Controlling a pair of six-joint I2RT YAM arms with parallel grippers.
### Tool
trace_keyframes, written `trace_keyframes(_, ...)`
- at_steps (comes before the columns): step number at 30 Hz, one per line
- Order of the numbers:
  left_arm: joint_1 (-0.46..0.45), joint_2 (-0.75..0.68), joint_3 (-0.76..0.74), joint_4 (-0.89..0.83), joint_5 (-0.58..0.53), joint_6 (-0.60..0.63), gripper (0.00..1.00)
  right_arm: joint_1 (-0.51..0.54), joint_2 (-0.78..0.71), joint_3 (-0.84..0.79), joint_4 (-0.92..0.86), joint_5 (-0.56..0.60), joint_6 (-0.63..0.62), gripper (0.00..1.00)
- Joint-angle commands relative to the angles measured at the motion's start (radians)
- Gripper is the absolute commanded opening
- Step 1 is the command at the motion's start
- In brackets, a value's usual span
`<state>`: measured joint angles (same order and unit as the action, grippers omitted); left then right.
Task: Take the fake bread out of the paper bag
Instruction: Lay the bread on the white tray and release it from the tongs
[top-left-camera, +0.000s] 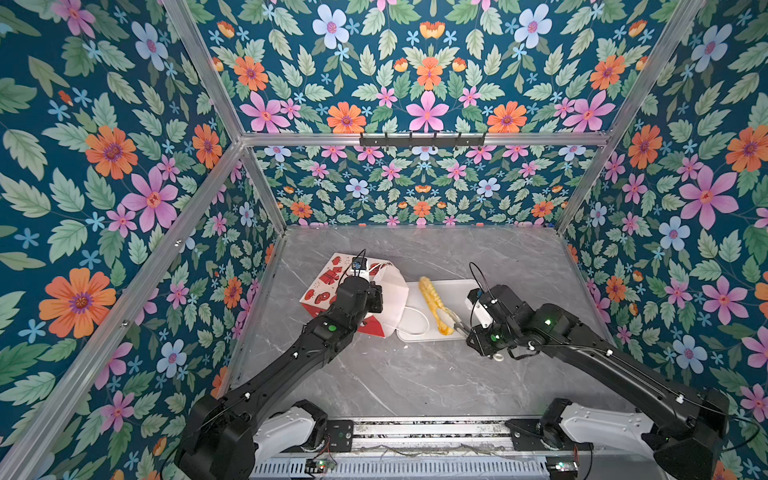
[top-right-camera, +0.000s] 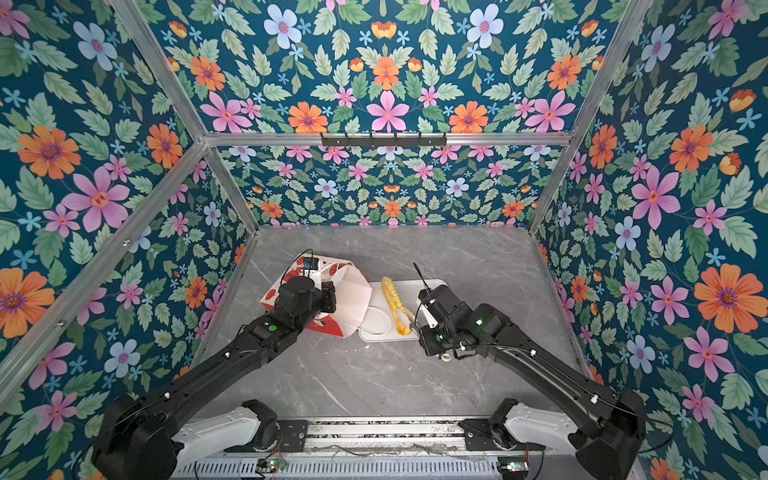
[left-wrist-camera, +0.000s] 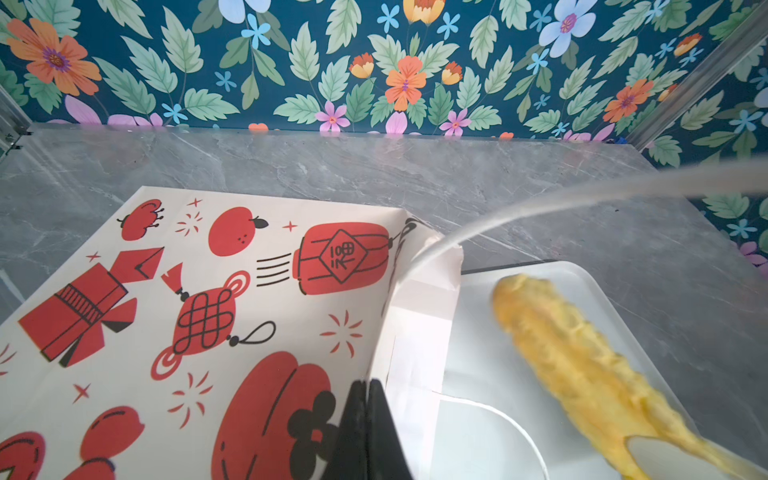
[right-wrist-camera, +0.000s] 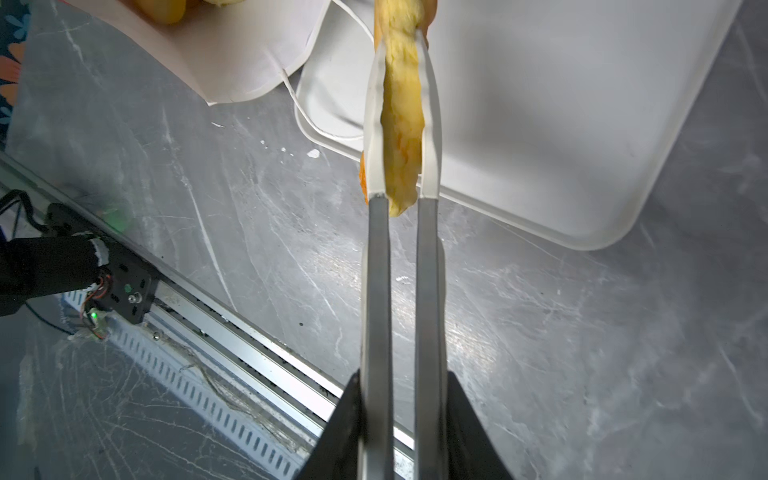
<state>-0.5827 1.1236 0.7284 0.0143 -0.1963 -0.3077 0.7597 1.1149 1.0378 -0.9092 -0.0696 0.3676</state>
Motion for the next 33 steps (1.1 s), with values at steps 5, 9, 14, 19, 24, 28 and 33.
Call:
trace_keyframes(5, 0.001, 0.001, 0.008, 0.029, -0.04, 0.005, 0.0, -0.069, 0.003, 0.002, -0.104, 0.22, 0.015, 0.28)
trace_keyframes(9, 0.002, -0.013, -0.004, 0.029, -0.045, 0.007, 0.0, -0.098, 0.047, 0.004, -0.098, 0.282, -0.012, 0.28)
trace_keyframes(14, 0.003, -0.028, -0.019, 0.029, -0.047, 0.005, 0.0, -0.118, 0.131, 0.008, -0.107, 0.32, -0.025, 0.28)
trace_keyframes(19, 0.003, -0.036, -0.029, 0.034, -0.045, 0.004, 0.0, -0.127, 0.17, 0.004, -0.101, 0.35, -0.034, 0.27)
trace_keyframes(24, 0.003, -0.022, -0.025, 0.039, -0.035, 0.004, 0.0, -0.129, 0.197, 0.011, -0.108, 0.37, -0.03, 0.28)
trace_keyframes(28, 0.003, -0.015, -0.026, 0.052, -0.031, 0.001, 0.0, -0.129, 0.222, 0.011, -0.1, 0.345, -0.021, 0.28)
trace_keyframes(33, 0.003, -0.007, -0.023, 0.055, -0.026, 0.003, 0.0, -0.129, 0.23, -0.001, -0.068, 0.285, -0.006, 0.34)
